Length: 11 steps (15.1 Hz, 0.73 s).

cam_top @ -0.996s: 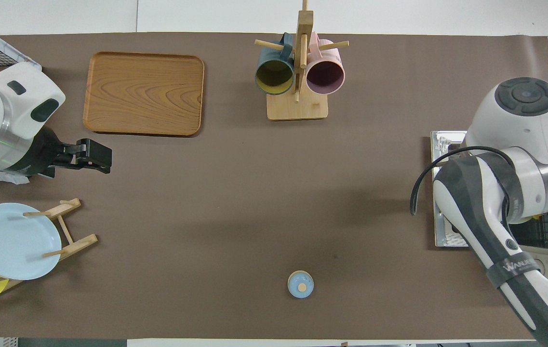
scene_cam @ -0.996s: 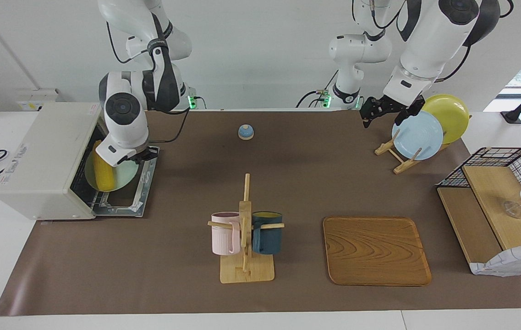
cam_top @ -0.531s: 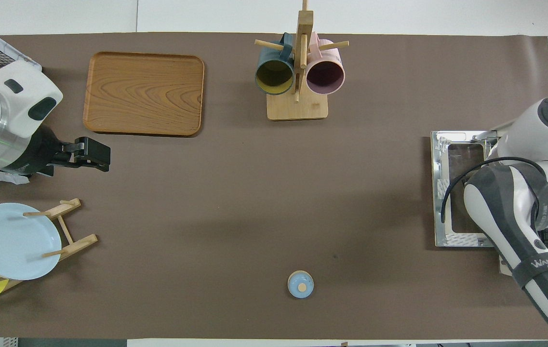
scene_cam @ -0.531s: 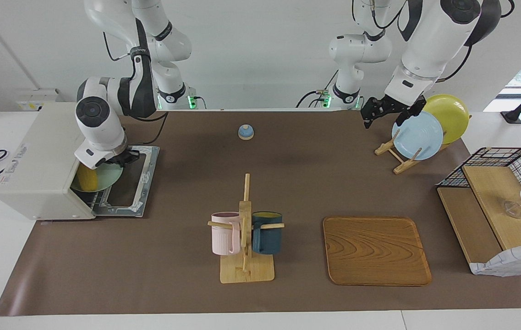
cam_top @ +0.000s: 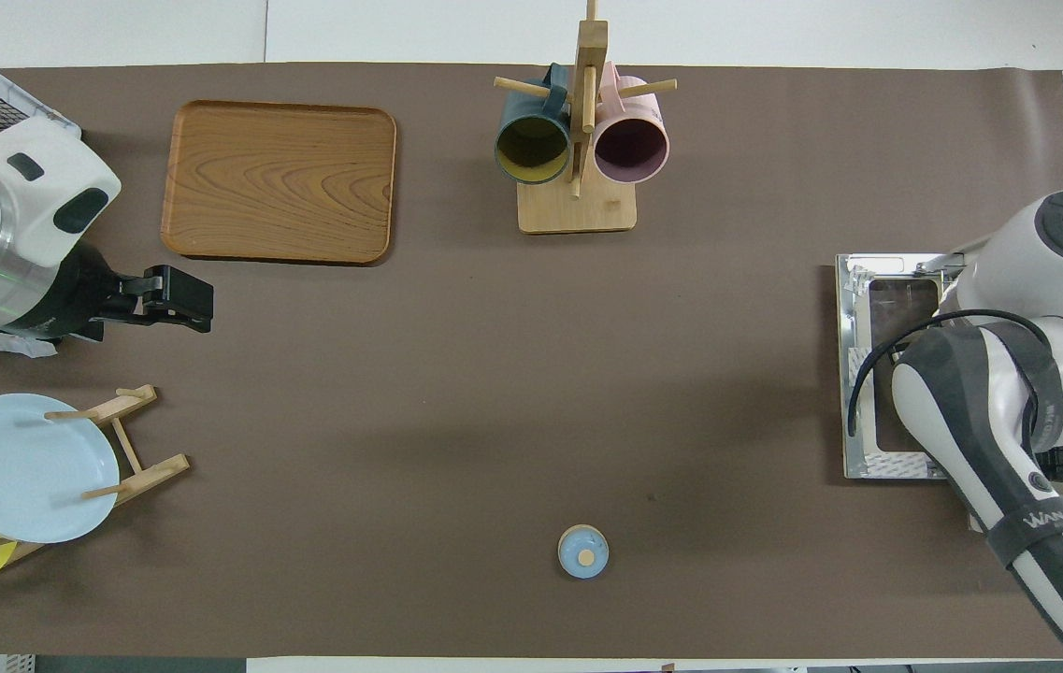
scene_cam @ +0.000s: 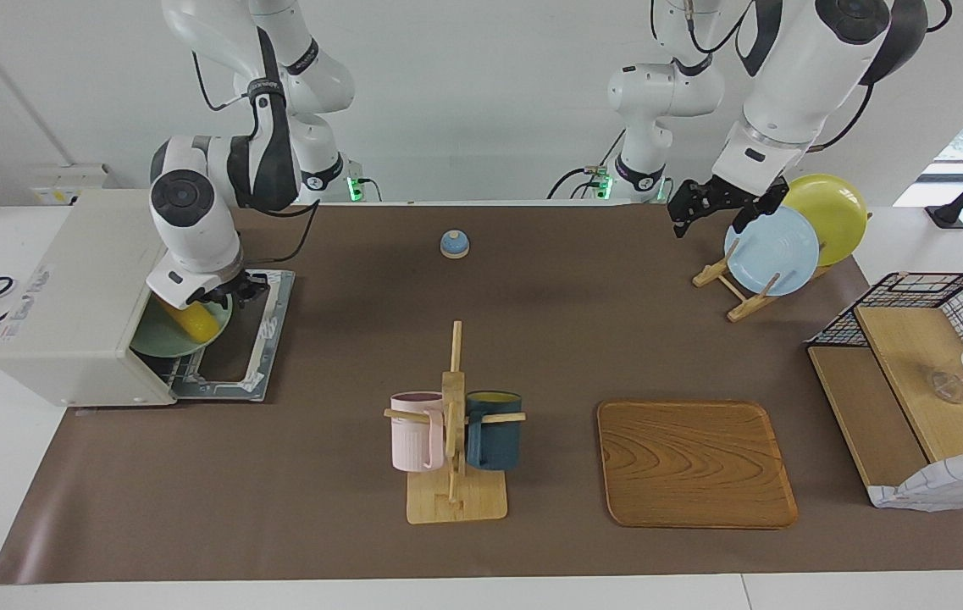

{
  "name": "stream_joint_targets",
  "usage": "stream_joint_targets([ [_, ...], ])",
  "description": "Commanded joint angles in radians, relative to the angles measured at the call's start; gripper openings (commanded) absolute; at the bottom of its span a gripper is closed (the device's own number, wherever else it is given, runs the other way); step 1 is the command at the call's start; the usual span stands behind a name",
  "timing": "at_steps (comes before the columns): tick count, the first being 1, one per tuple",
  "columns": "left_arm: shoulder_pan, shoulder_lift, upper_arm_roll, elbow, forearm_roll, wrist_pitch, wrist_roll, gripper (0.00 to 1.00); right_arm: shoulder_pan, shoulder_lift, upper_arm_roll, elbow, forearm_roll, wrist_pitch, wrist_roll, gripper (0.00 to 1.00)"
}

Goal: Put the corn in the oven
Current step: 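Push the plate into the oven with the right gripper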

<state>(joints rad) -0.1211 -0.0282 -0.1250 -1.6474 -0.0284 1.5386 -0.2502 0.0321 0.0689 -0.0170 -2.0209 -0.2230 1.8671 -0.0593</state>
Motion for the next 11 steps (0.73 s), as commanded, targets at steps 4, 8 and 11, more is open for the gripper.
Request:
stream_joint_targets([
  [4, 0.021, -0.009, -0.007, 0.008, 0.007, 0.002, 0.003, 1.0, 0.054, 0.055, 0.038, -0.053, 0.037, 0.208, 0.123, 0.0],
  [8, 0.023, -0.009, -0.007, 0.008, 0.007, 0.002, 0.003, 1.0, 0.064, 0.143, 0.038, -0.064, 0.037, 0.264, 0.239, 0.0],
  [11, 0.023, -0.009, -0.007, 0.008, 0.007, 0.002, 0.003, 1.0, 0.064, 0.157, 0.038, -0.087, 0.037, 0.265, 0.269, 0.0],
])
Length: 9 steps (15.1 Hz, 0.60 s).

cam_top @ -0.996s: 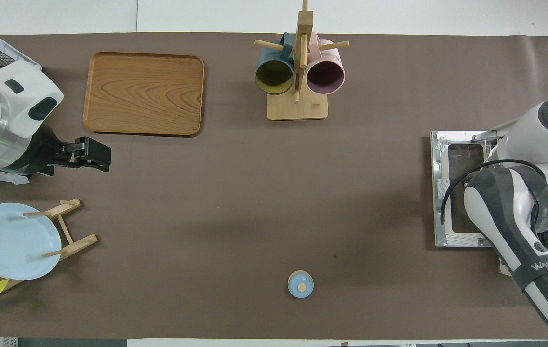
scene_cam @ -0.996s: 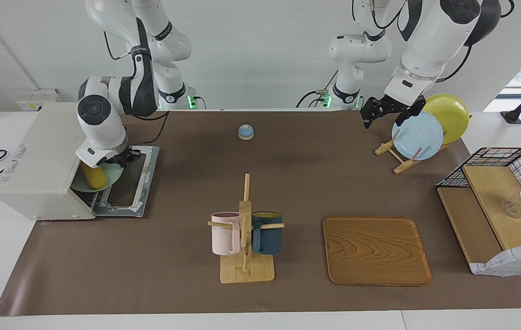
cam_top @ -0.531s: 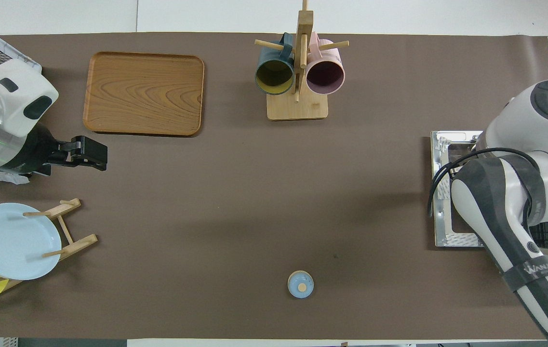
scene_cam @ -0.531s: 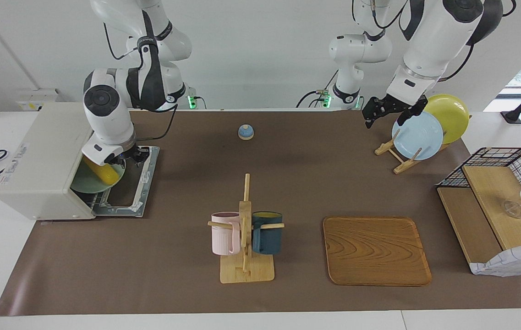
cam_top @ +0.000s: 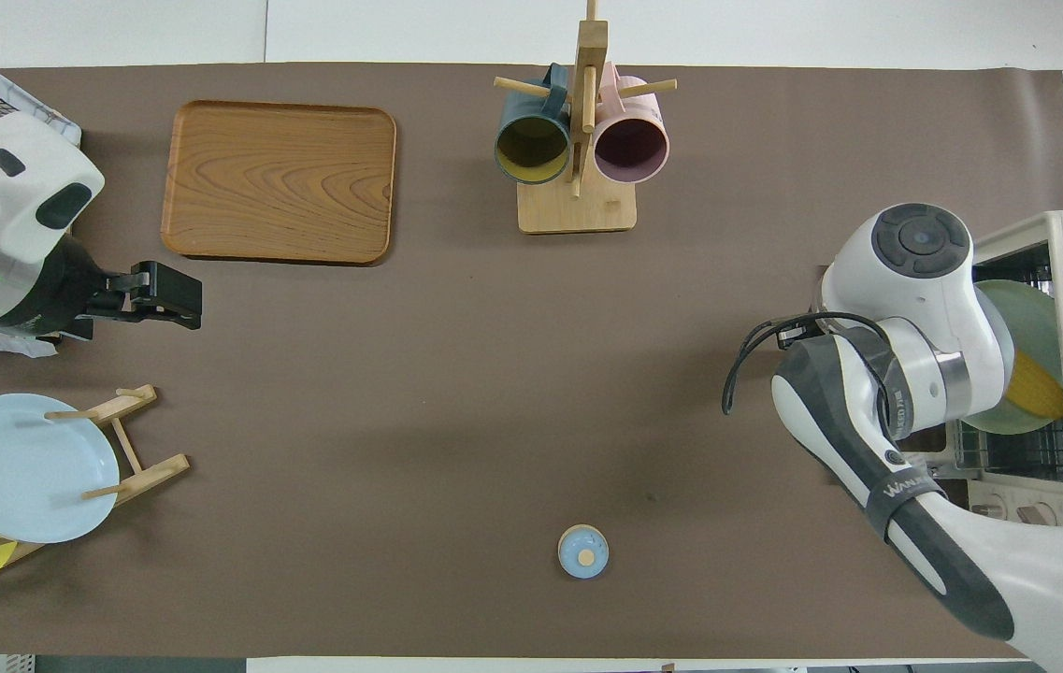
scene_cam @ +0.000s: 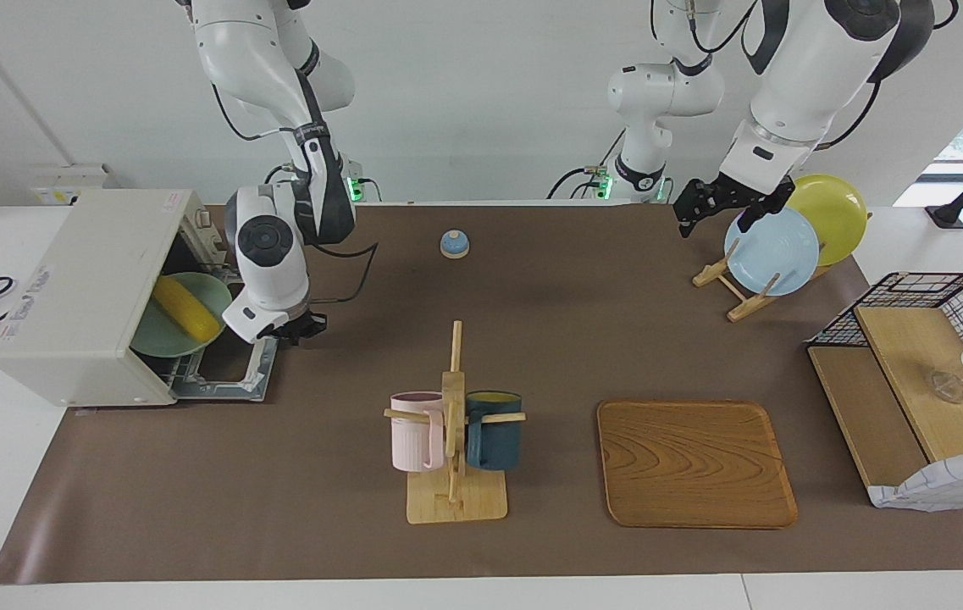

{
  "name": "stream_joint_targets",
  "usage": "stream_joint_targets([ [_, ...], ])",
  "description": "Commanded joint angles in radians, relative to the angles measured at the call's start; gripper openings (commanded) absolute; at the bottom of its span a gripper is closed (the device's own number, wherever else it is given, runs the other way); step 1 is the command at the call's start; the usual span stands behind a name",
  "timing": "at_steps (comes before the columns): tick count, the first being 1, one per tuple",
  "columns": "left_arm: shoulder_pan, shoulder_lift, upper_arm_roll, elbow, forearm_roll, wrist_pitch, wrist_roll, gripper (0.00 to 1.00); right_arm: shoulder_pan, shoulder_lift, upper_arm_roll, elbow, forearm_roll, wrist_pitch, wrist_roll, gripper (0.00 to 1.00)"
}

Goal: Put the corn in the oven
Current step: 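Push the plate into the oven with the right gripper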

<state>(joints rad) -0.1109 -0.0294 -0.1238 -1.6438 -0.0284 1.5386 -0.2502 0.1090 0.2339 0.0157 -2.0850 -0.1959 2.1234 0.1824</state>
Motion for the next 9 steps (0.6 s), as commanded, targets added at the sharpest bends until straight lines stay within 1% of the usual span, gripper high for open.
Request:
stream_joint_targets([
  [1, 0.013, -0.007, -0.008, 0.004, 0.007, 0.002, 0.003, 1.0, -0.011, -0.007, 0.004, -0.032, 0.009, 0.007, 0.04, 0.0],
  [4, 0.013, -0.007, -0.008, 0.004, 0.007, 0.002, 0.003, 1.0, -0.012, -0.004, 0.003, -0.035, -0.014, -0.016, 0.04, 0.0],
  [9, 0.013, -0.007, -0.008, 0.004, 0.007, 0.002, 0.003, 1.0, -0.012, -0.008, 0.003, -0.009, -0.178, -0.132, 0.029, 0.0],
])
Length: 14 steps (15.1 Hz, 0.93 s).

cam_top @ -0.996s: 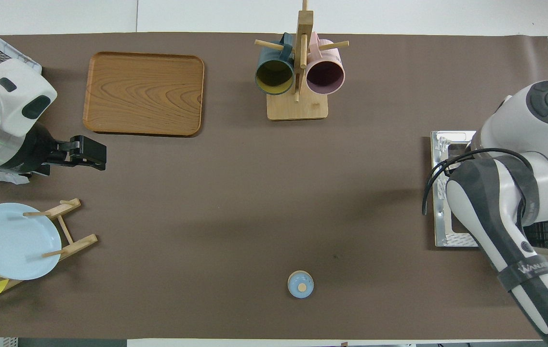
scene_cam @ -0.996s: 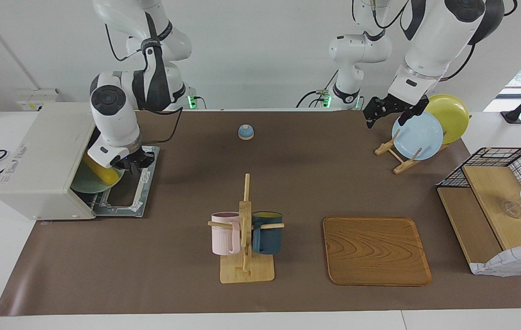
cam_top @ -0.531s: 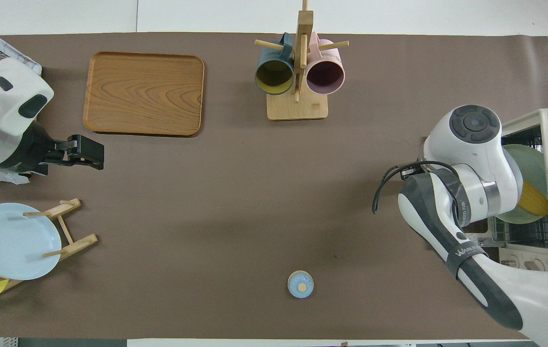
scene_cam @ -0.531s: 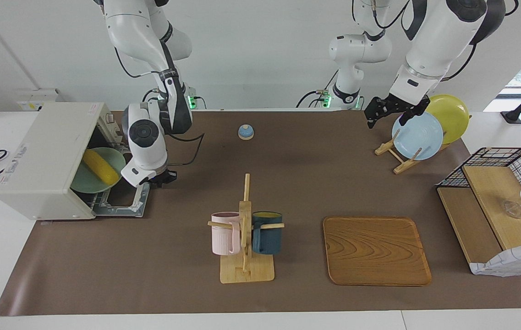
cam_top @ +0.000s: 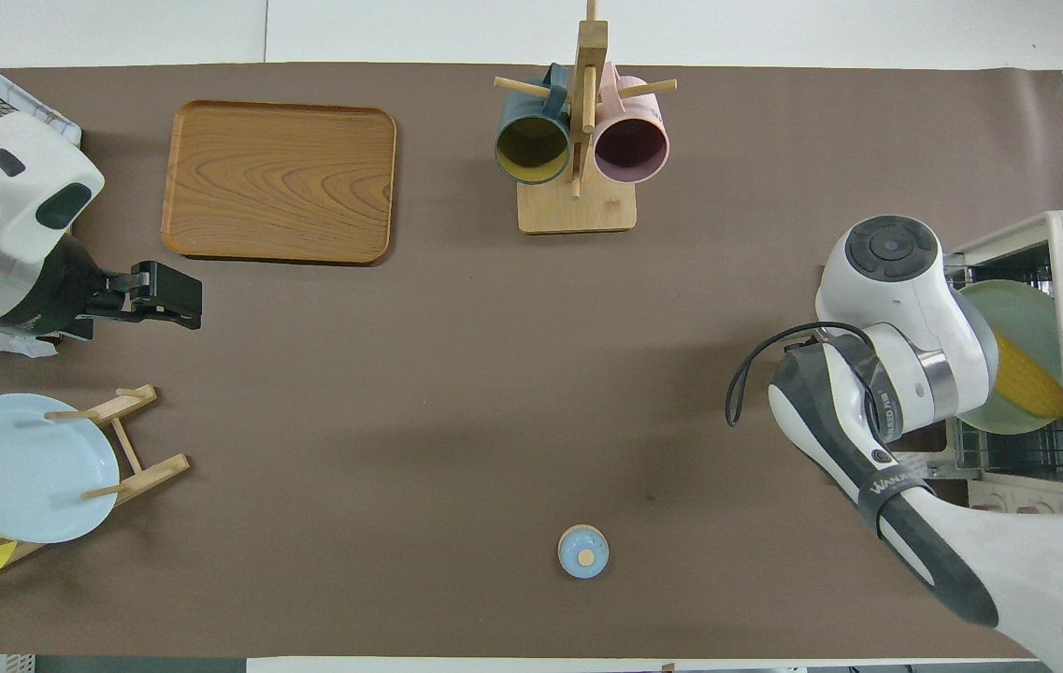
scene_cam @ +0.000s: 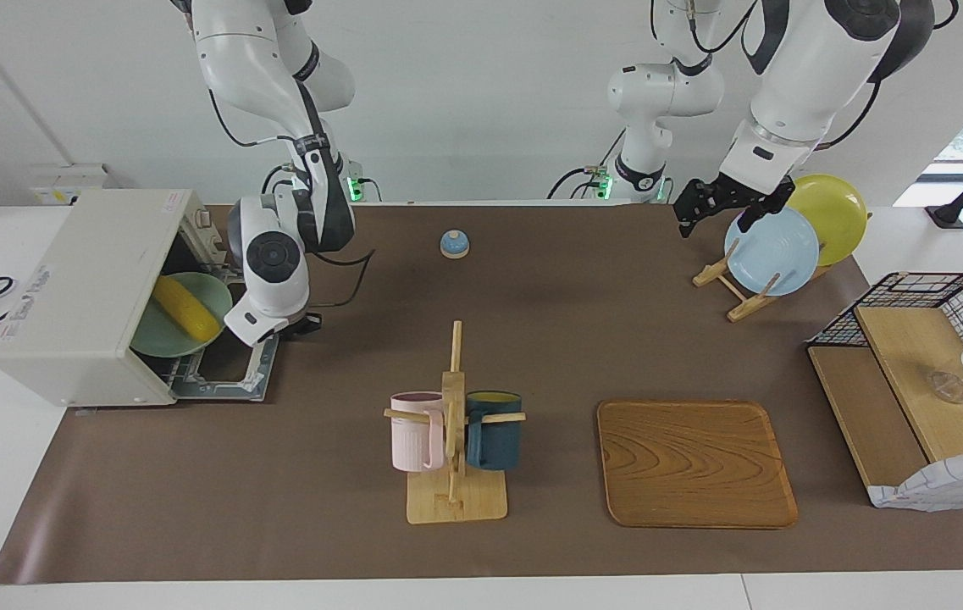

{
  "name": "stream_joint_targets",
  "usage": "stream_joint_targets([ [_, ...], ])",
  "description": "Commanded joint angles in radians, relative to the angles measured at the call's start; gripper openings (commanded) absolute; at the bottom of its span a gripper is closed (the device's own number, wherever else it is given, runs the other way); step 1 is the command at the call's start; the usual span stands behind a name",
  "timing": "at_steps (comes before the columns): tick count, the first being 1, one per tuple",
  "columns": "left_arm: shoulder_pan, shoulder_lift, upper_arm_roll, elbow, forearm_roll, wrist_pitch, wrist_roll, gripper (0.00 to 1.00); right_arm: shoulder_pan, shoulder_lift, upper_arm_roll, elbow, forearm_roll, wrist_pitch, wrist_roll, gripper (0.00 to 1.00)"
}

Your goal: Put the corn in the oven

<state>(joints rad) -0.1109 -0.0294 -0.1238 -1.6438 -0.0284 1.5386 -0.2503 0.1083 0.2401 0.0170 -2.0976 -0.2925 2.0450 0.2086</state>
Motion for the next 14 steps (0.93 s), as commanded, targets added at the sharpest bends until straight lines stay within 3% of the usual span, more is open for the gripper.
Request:
stream_joint_targets([
  [1, 0.013, -0.007, -0.008, 0.004, 0.007, 0.002, 0.003, 1.0, -0.01, -0.018, 0.004, 0.011, -0.12, -0.083, 0.0, 0.0],
  [6, 0.013, -0.007, -0.008, 0.004, 0.007, 0.002, 0.003, 1.0, -0.036, -0.063, 0.003, 0.18, -0.12, -0.304, -0.219, 0.0],
  [9, 0.013, -0.007, -0.008, 0.004, 0.007, 0.002, 0.003, 1.0, -0.111, -0.146, 0.003, 0.183, -0.116, -0.345, -0.337, 0.0],
  [14, 0.013, -0.007, -0.008, 0.004, 0.007, 0.002, 0.003, 1.0, -0.191, -0.205, 0.001, 0.183, -0.111, -0.353, -0.444, 0.0],
])
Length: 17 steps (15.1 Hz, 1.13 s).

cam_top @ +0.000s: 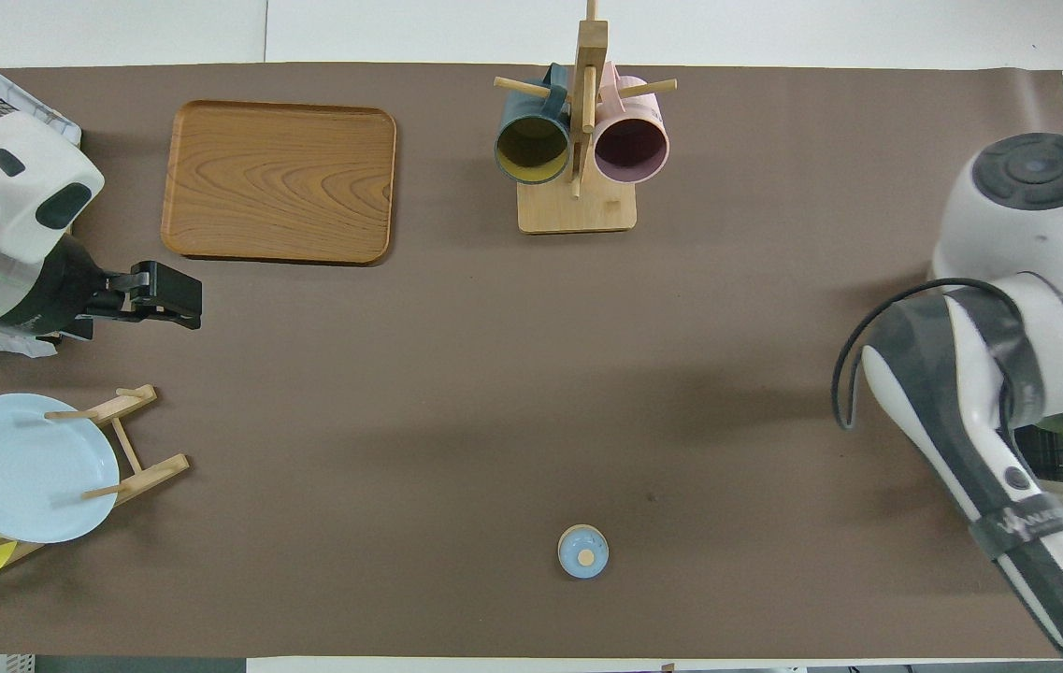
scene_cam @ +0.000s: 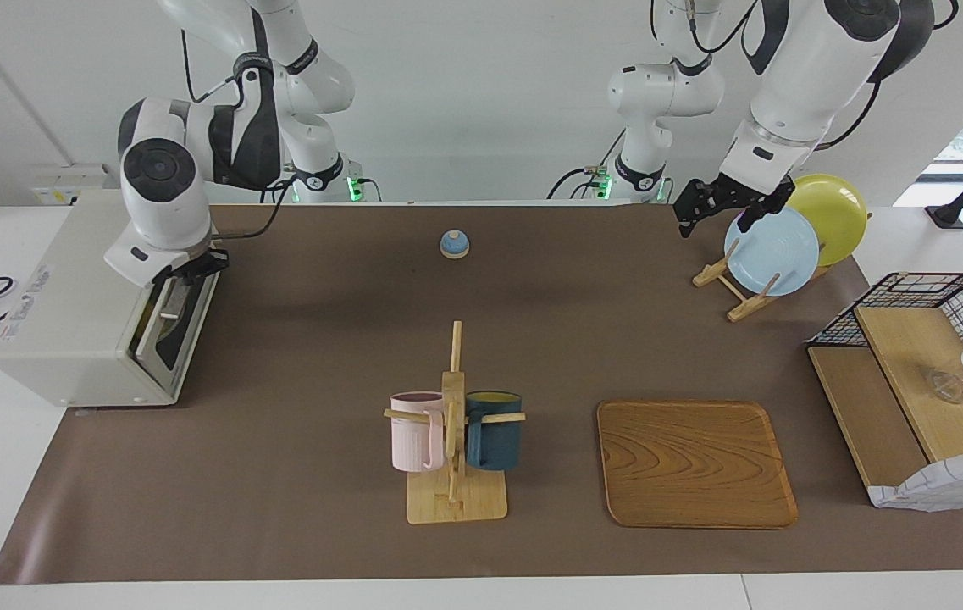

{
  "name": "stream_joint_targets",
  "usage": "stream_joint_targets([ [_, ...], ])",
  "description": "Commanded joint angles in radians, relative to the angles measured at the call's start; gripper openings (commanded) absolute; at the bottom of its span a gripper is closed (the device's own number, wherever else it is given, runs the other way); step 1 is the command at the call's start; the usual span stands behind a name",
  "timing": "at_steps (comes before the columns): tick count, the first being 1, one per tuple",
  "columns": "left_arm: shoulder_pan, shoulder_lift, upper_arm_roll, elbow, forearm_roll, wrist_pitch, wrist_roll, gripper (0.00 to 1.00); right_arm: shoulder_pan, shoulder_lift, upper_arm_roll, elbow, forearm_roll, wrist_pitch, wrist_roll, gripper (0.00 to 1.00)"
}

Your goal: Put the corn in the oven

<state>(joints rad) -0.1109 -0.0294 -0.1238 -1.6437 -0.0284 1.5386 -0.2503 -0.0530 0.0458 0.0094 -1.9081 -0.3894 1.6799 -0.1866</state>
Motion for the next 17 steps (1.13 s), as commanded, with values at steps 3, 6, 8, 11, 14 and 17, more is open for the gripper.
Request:
stream_joint_targets([
  [3, 0.013, -0.007, -0.008, 0.004, 0.007, 0.002, 0.003, 1.0, -0.064, -0.05, 0.003, 0.021, 0.085, -0.006, -0.102, 0.05],
  [6, 0.013, -0.007, -0.008, 0.004, 0.007, 0.002, 0.003, 1.0, -0.071, -0.081, 0.006, 0.134, 0.208, -0.11, -0.102, 0.35],
  [8, 0.013, -0.007, -0.008, 0.004, 0.007, 0.002, 0.003, 1.0, -0.073, -0.07, 0.009, 0.258, 0.263, -0.199, -0.106, 0.5],
  [11, 0.013, -0.007, -0.008, 0.004, 0.007, 0.002, 0.003, 1.0, -0.073, -0.066, 0.006, 0.333, 0.342, -0.262, -0.123, 1.0],
  [14, 0.013, -0.007, -0.008, 0.004, 0.007, 0.002, 0.003, 1.0, -0.062, -0.061, 0.009, 0.376, 0.34, -0.287, -0.104, 1.0],
  [17, 0.013, -0.007, -0.008, 0.004, 0.007, 0.002, 0.003, 1.0, -0.053, -0.029, 0.021, 0.441, 0.345, -0.347, 0.063, 1.0],
])
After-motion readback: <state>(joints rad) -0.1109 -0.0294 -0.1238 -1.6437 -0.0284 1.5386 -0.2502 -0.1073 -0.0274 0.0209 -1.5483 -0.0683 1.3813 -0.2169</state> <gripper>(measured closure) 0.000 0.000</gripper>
